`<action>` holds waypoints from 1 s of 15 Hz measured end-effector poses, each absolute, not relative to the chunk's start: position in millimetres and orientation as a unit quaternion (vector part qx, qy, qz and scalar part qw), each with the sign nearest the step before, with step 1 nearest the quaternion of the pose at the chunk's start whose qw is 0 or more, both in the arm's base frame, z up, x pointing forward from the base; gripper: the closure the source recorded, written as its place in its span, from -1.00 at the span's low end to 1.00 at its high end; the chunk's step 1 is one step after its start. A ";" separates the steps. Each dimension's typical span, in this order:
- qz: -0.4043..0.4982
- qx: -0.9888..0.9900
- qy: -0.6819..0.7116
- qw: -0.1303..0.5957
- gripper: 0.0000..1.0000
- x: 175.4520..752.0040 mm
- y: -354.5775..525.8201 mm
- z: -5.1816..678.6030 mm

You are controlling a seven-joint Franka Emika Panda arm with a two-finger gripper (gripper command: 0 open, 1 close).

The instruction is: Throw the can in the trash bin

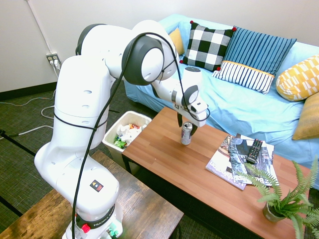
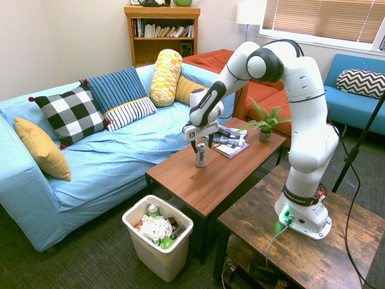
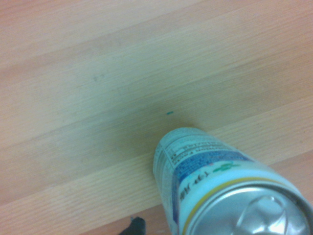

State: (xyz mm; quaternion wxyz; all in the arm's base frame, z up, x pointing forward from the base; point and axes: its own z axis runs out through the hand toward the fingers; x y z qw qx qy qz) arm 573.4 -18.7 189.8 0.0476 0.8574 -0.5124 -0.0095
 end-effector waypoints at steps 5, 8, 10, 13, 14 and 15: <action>-0.013 0.855 -0.516 0.044 1.00 577.5 -15.7 182.5; -0.013 0.853 -0.521 0.042 1.00 577.9 -20.6 182.5; -0.009 0.851 -0.524 0.039 1.00 578.7 -26.8 182.0; -0.008 0.850 -0.526 0.035 1.00 579.3 -28.9 182.0; -0.008 0.850 -0.526 0.034 1.00 579.4 -28.6 182.0; -0.007 0.850 -0.525 0.034 1.00 579.5 -28.6 181.9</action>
